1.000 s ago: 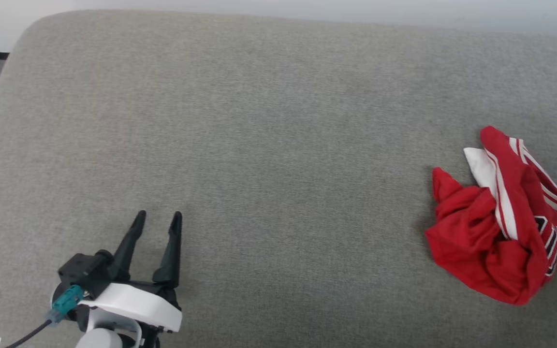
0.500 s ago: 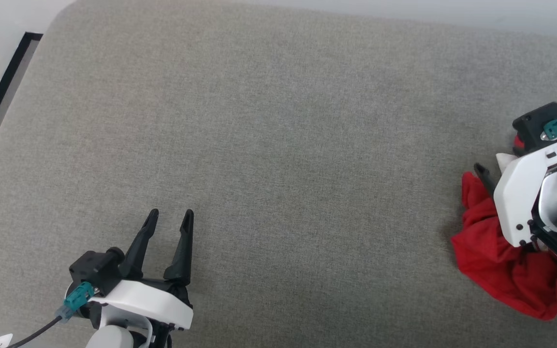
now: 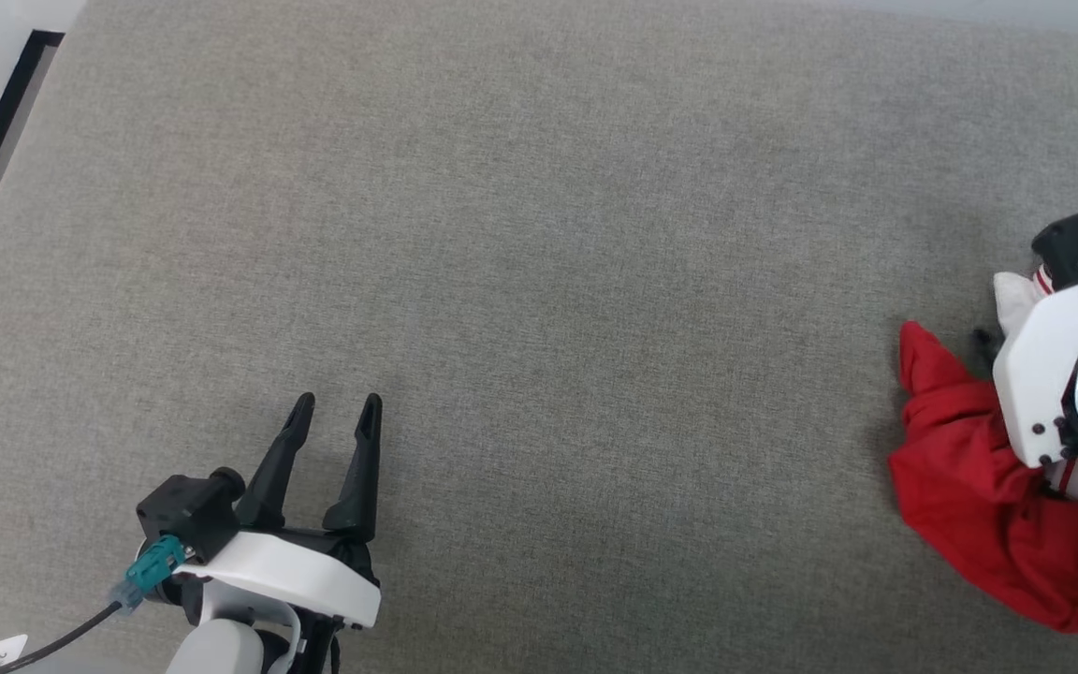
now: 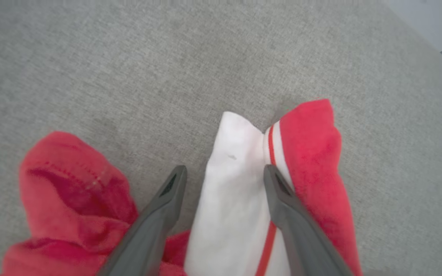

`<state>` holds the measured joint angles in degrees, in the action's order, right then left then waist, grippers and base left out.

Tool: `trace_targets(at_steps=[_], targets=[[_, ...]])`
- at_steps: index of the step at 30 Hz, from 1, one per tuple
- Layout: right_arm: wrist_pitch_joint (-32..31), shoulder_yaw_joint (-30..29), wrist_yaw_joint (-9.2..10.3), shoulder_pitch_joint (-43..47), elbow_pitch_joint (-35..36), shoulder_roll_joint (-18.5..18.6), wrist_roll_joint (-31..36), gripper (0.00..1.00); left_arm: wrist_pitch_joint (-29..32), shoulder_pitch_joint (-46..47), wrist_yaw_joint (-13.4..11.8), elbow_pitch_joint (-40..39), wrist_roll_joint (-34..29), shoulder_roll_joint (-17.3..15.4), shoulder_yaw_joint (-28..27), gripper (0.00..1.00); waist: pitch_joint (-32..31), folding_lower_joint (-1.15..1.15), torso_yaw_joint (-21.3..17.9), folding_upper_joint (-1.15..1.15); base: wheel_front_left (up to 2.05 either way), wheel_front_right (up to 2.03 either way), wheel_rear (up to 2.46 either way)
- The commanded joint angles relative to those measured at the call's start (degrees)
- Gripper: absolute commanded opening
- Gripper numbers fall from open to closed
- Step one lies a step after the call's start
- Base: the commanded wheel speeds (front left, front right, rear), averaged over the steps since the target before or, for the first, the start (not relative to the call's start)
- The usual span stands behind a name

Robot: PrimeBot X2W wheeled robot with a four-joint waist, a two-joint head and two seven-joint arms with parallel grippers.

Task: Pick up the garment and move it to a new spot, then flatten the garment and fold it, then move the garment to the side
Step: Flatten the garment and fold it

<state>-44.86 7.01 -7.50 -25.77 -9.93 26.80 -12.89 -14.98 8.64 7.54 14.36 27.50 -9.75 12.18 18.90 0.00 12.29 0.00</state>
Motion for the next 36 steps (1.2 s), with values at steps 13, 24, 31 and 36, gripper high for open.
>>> trace_targets(at_steps=[13, 24, 31, 36], targets=[[0.3, -0.9, 0.02, -1.3, -2.2, -1.6, 3.5, 0.00, -0.3, 0.8, -0.1, 0.1, 0.8, -0.4, 1.1, 1.00, 0.0, 0.00, 0.7, 0.00, 0.00, 0.00, 0.00], [3.6, 5.5, 0.02, -2.8, 6.4, -7.6, -6.0, 0.00, -0.3, -0.5, -0.1, 0.4, 0.9, 0.3, 1.0, 1.00, -1.8, 0.00, 0.8, 0.00, 0.00, 0.00, 0.00], [7.5, 13.2, 0.01, -8.9, 3.0, -13.0, -8.5, 0.00, -0.3, 0.5, -0.1, 0.6, 1.3, 1.1, 1.9, 1.00, -1.6, 0.00, 2.8, 0.00, 0.00, 0.00, 0.00], [12.5, 16.9, 0.00, -13.2, -6.5, -16.4, -8.2, 0.00, -0.3, 1.0, -0.1, 0.9, 1.6, 1.6, 2.5, 1.00, -0.9, 0.00, 4.9, 0.00, 0.00, 0.00, 0.00]])
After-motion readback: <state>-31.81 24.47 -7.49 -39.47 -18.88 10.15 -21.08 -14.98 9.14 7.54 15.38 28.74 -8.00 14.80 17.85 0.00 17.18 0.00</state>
